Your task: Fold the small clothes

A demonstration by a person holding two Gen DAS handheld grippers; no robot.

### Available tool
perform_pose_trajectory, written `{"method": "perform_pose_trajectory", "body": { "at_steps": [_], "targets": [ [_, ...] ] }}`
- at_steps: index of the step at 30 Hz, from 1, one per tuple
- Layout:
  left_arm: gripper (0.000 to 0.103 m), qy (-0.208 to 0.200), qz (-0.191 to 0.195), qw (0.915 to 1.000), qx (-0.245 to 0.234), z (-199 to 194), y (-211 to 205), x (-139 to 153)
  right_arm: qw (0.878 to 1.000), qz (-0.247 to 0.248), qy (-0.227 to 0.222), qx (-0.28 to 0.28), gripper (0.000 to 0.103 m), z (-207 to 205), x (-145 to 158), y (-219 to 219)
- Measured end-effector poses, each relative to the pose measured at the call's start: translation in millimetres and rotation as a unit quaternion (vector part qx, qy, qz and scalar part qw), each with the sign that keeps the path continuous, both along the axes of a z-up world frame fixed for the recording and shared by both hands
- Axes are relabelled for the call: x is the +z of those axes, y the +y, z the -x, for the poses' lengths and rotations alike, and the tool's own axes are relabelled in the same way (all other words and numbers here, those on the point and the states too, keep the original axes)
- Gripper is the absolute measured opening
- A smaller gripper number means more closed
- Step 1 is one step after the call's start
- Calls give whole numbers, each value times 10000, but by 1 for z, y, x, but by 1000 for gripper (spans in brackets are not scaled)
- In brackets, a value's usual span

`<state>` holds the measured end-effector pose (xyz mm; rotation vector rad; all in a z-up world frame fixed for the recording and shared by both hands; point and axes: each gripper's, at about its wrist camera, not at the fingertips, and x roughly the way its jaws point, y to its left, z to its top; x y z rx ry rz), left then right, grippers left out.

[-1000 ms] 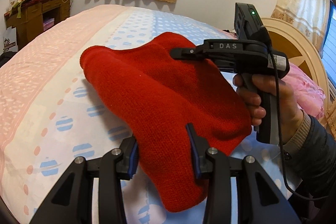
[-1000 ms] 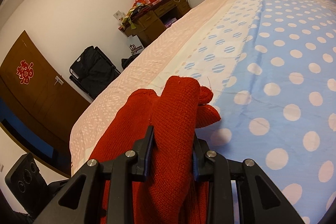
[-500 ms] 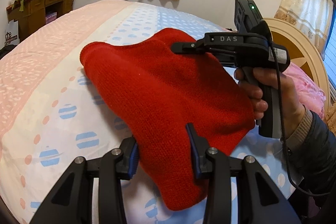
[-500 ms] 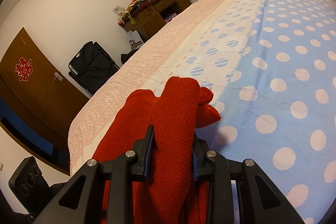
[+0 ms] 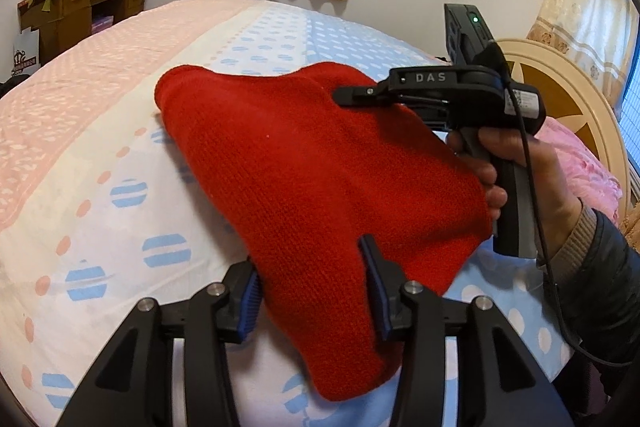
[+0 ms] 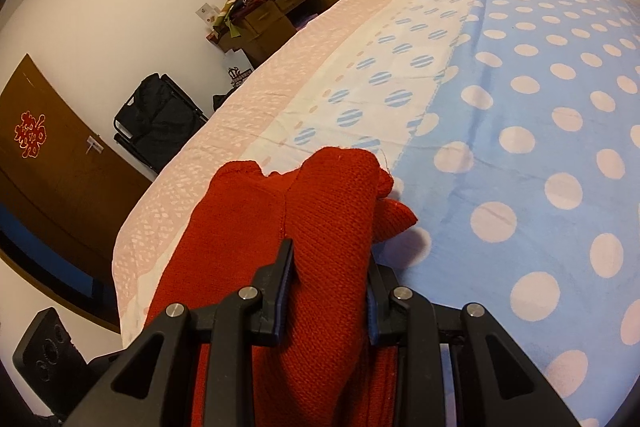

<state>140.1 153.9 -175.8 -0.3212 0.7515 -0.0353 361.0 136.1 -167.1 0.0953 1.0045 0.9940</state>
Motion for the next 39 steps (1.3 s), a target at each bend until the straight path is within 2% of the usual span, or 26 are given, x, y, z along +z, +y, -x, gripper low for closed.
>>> {"method": "perform_pose_trajectory", "body": {
  "at_steps": [8,12,16,18,19,22,24,25,27,29,33,36,39],
  "targets": [
    [57,13,-76,9999,73,7,-1,3,10000,-1,28,-59,35,-1,-1,-3],
    [62,17,-281,9996,23,10,-7,9,9998,54,-47,-193,43,-2,2,-9],
    [62,-38,-309,9995,56,17,-4,18,9987,-42,-267,-421,53,3,19,-26],
    [62,-232,-291,9992,113,23,2,30,9973,-66,-531,-502,54,13,35,-36],
    [65,-327,-290,9990,125,23,4,35,9967,-100,-638,-492,54,19,43,-40],
    [84,-721,-469,9954,413,25,16,54,9946,-344,-924,-318,55,45,66,-49],
    [86,-832,-670,9922,647,17,26,58,9941,-455,-978,-64,56,63,74,-49],
    [86,-748,-738,9917,737,11,30,54,9942,-460,-972,41,56,70,75,-47],
    [86,-475,-826,9917,862,-2,36,43,9950,-298,-904,306,57,85,68,-40],
    [86,-143,-805,9929,864,-8,36,25,9954,9,-898,323,57,95,56,-39],
    [86,42,-877,9941,643,-4,23,2,9948,649,-773,139,57,97,18,-45],
    [87,-7,-696,9952,692,3,20,-4,9972,442,-598,-90,57,94,12,-58],
    [88,-67,-712,9949,712,9,19,5,9958,506,-731,-203,57,99,20,-63]
  ]
}}
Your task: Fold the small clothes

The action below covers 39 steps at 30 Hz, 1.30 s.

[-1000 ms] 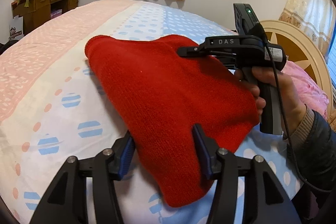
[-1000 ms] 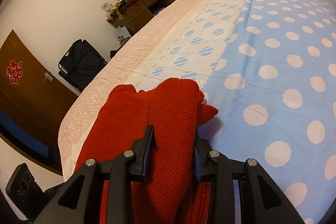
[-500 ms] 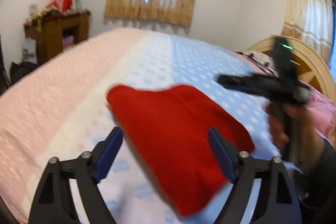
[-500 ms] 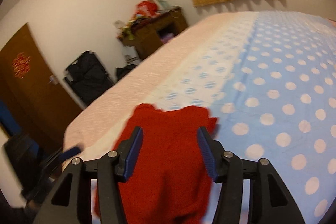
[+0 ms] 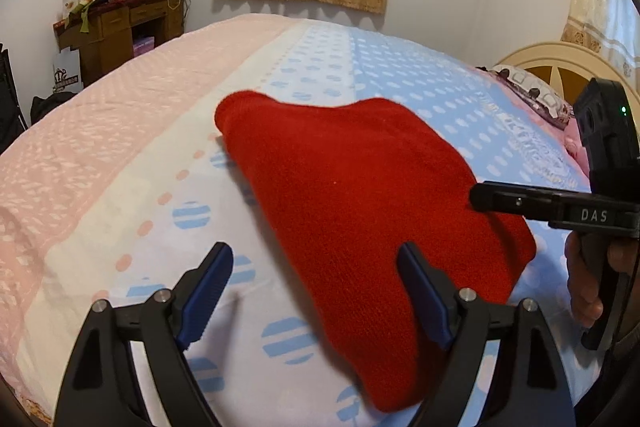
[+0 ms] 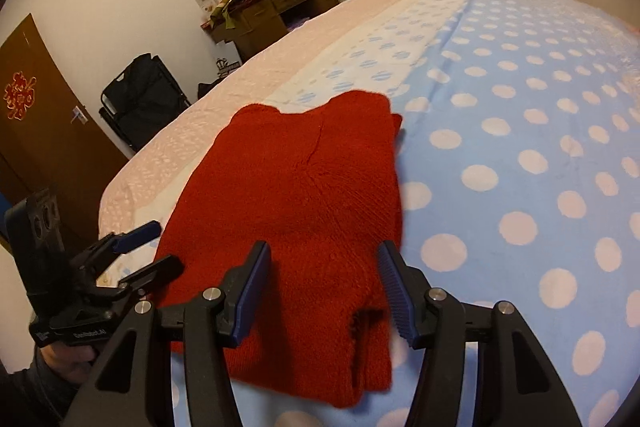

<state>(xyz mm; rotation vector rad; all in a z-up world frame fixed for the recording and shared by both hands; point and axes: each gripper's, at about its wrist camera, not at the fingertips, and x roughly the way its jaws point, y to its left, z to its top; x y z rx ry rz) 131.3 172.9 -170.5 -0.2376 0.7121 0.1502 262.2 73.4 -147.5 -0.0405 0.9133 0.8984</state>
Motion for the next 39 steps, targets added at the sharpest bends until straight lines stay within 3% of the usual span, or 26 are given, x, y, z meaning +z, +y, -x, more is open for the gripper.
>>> {"method": "perform_pose_trajectory", "body": {
  "at_steps": [6,11,18,39],
  "targets": [
    [91,-261,-108,9996,-11,19,-5,21,9987,-130,-218,-450,60,21,21,-17],
    [100,-607,-268,9978,20,30,-9,44,9944,-167,-811,-654,65,55,48,-24],
    [100,-849,-349,9958,35,40,-6,59,9857,-123,-1443,-859,70,86,78,-27],
    [100,-1104,-373,9932,-19,52,-15,69,9844,-167,-1472,-952,71,99,82,-31]
  ]
}}
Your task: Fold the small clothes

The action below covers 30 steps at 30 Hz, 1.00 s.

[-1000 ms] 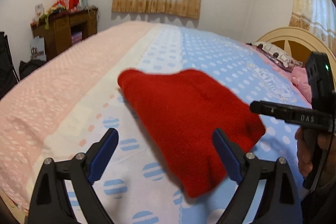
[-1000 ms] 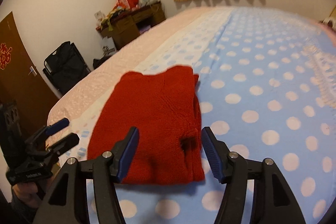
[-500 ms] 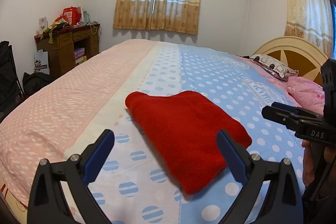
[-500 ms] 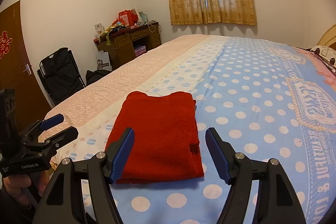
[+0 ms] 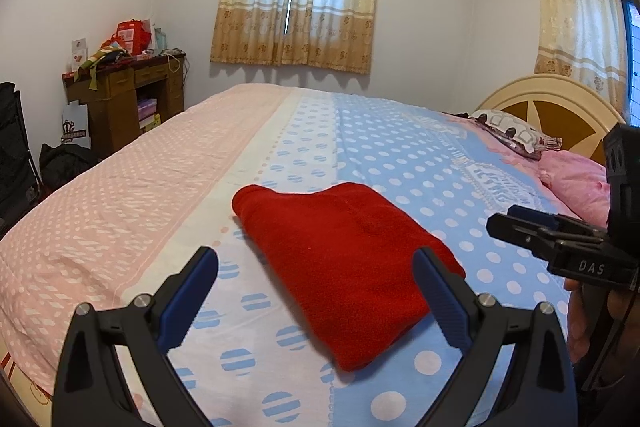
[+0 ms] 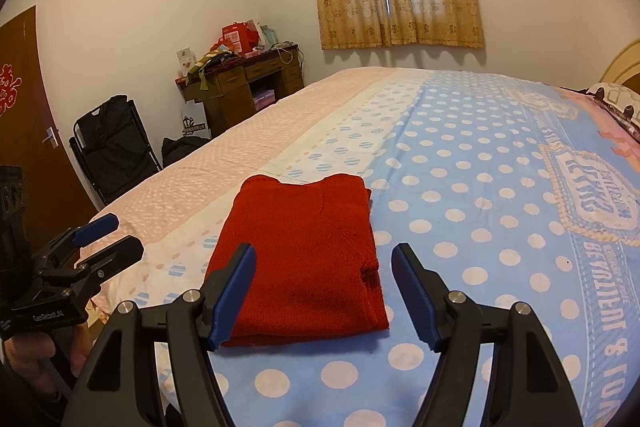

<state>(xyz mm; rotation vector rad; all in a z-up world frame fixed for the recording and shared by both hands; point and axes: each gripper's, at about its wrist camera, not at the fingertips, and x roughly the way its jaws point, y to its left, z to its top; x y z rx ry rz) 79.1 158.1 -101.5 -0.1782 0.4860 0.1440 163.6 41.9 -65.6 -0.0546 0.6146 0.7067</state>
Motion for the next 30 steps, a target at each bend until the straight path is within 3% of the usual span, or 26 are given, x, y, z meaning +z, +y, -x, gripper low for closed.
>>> {"method": "perform_pose_trajectory", "body": {
  "at_steps": [30],
  "targets": [
    [100,-59,-20,10000,24,3,-5,3,10000,-29,11,-19,71,9,-2,1]
  ]
}}
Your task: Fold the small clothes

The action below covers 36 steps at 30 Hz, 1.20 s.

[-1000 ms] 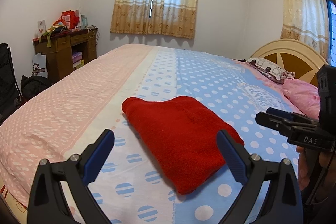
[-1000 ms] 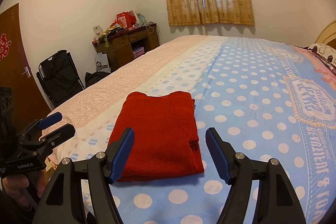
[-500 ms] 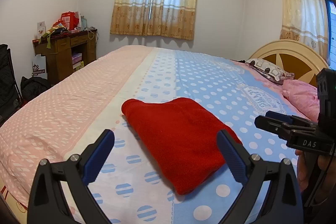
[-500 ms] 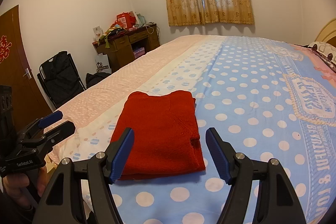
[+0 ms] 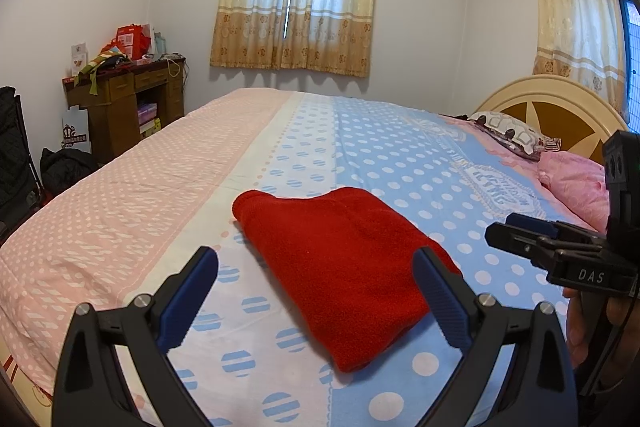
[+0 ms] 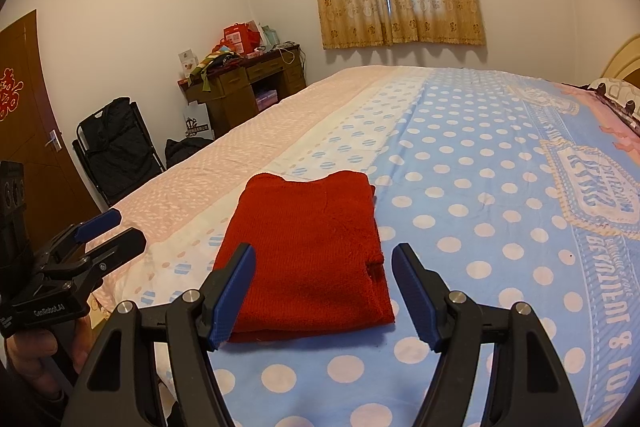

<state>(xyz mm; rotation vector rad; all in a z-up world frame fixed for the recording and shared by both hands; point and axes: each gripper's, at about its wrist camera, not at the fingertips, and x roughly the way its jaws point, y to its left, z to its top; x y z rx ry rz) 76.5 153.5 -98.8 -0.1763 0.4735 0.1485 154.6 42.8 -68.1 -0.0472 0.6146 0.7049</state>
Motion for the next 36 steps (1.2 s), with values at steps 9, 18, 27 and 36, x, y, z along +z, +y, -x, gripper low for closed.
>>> {"method": "perform_pose_trajectory", "body": {
  "at_steps": [9,18,27,36],
  "targets": [
    [103,-92,-69,9999,61,3,5,5,10000,-55,-24,-6,71,7,1,4],
    [103,-123,-140,9997,128,3,7,8,10000,-63,-13,12,71,8,3,5],
    [103,-94,-206,9992,319,2,9,9,9999,-122,-31,93,71,16,8,9],
    [103,-21,-159,9987,481,0,18,2,9998,-62,35,183,71,17,1,12]
  ]
}}
